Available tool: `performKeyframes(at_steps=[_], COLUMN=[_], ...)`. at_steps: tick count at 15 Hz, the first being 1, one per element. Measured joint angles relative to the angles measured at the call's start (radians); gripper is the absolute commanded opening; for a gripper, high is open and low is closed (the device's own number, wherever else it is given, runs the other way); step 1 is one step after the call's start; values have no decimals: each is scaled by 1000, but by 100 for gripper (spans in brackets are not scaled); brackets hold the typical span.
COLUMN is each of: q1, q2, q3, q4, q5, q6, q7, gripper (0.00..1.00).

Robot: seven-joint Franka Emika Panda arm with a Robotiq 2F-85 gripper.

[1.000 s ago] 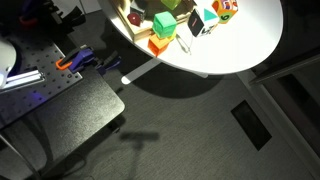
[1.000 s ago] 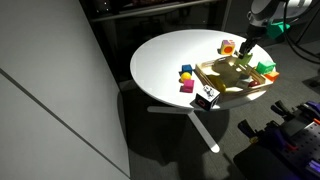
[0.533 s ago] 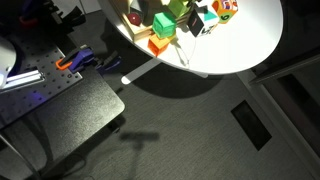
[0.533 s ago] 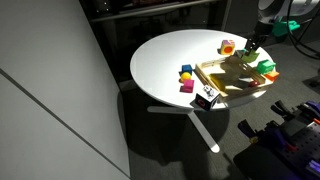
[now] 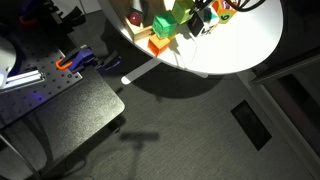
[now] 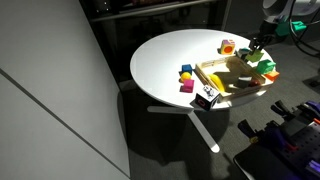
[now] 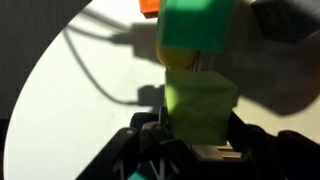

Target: Remove the yellow block from the box and put it on the table

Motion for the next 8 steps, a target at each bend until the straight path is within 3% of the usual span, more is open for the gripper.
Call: performKeyframes(at_steps=[2,5,8], q1=[0,0,1], q2=[7,14,15], q3=[-4,-4,-1], q4=[0,0,0], q5=[0,0,0], q6=[1,1,1], q7=[9,11,11], gripper=[80,100,100])
